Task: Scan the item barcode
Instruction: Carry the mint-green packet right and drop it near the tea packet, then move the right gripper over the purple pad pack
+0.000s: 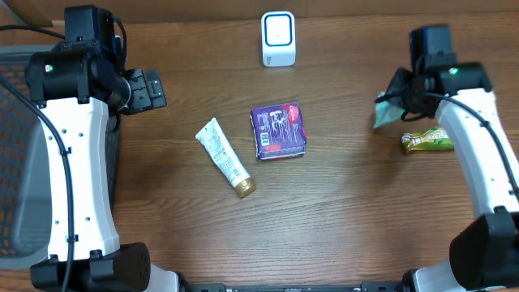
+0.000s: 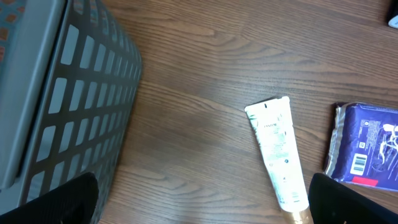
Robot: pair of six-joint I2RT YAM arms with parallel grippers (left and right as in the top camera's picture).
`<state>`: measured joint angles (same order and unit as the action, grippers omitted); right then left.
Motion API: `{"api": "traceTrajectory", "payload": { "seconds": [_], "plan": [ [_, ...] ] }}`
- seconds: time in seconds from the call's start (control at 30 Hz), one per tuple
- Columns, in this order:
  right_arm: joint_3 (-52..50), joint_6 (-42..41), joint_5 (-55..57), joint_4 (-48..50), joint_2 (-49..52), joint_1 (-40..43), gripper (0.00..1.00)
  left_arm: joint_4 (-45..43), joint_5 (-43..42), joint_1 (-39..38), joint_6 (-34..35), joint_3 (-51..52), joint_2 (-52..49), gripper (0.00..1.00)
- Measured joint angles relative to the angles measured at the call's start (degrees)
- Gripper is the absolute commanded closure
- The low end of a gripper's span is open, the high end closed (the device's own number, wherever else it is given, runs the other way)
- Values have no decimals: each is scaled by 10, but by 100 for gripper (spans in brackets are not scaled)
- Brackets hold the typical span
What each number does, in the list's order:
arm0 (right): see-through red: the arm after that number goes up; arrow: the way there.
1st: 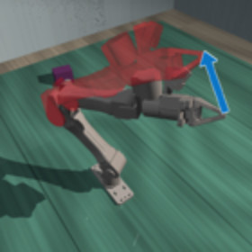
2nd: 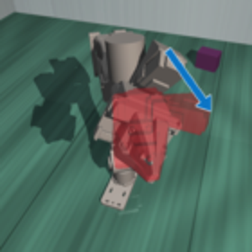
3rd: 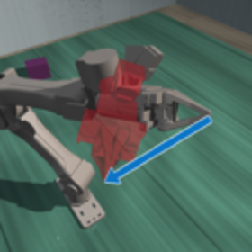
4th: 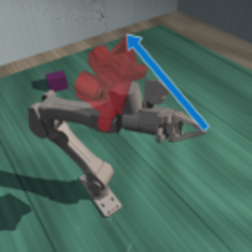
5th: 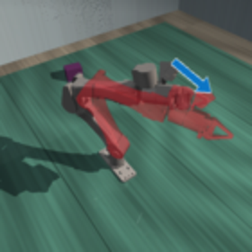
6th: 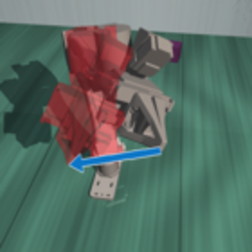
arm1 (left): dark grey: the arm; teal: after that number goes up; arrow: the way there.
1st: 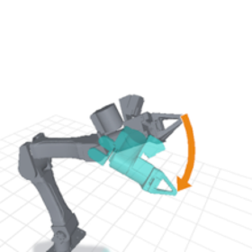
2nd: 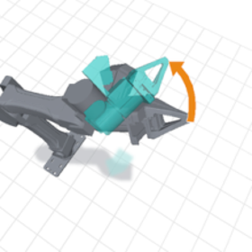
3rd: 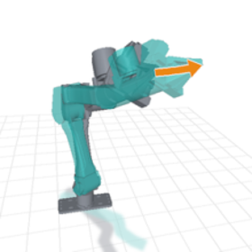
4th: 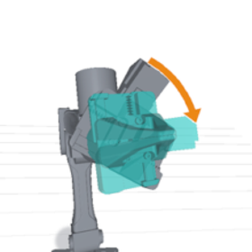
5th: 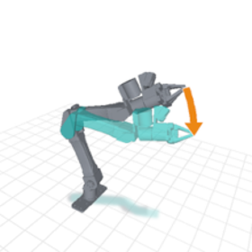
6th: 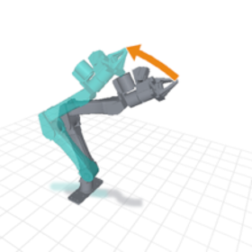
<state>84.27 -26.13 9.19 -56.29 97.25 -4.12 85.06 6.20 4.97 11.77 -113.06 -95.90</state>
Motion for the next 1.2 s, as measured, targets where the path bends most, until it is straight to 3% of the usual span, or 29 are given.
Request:
{"api": "traceTrajectory", "payload": {
  "seconds": [0.27,0.37,0.43,0.47,0.5,0.53,0.57,0.8,0.97,1.2],
  "plan": [
    [-108,-4,33,143,5,1,96,0,0,0,0,0,0,1],
    [-124,-5,53,162,6,1,91,0,0,0,0,0,0,0],
    [-126,-7,63,165,7,3,74,0,0,0,0,0,0,0],
    [-126,-6,68,166,8,4,46,0,0,0,0,0,0,1],
    [-127,-10,70,167,8,6,27,0,0,0,0,0,0,0],
    [-127,-7,74,167,8,8,10,0,0,0,0,0,0,0],
    [-127,-6,76,167,8,11,1,0,0,0,0,0,0,0],
    [-117,-7,77,116,8,15,0,0,0,0,0,0,0,0],
    [-53,-6,38,54,6,14,0,0,0,0,0,0,0,0],
    [17,2,-139,27,-23,14,0,0,0,0,0,0,0,1]
  ]
}}
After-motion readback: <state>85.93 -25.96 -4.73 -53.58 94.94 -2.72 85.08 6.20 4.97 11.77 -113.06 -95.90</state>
